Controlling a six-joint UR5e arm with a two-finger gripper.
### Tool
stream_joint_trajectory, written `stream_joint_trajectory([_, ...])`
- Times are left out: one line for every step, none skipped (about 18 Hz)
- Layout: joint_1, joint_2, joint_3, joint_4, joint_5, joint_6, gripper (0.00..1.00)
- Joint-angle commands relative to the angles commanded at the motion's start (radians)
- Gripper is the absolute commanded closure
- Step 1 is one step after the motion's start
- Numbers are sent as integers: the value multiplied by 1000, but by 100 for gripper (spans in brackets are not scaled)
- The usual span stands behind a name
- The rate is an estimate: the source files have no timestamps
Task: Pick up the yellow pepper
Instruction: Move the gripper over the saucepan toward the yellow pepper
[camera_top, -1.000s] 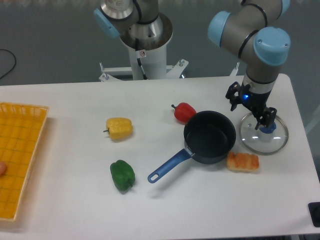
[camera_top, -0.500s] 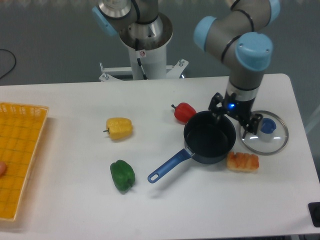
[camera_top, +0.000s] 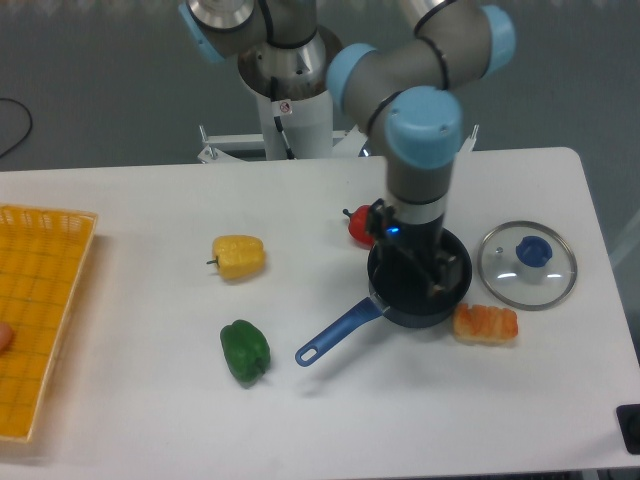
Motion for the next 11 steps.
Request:
stream_joint_trajectory([-14, -3, 0, -11, 2, 0, 0])
stream_joint_trajectory([-31, -5, -2, -25, 0, 2, 0])
stream_joint_trajectory([-52, -3, -3, -49, 0, 2, 0])
stream_joint_trajectory([-77, -3, -3, -77, 0, 0, 0])
stream_joint_trajectory([-98, -2, -3, -92, 0, 0, 0])
stream_joint_trajectory([-118, -2, -5, -92, -1, -9, 0])
stream_joint_trajectory([-138, -3, -6, -91, -3, -14, 0])
stream_joint_trajectory([-157, -5, -27, -79, -4, -23, 0])
stream_joint_trajectory([-170, -2, -66, -54, -4, -43, 0])
stream_joint_trajectory([-172, 3, -87, -19, -4, -44, 0])
stream_joint_trajectory([-174, 1, -94, -5, -3, -43, 0])
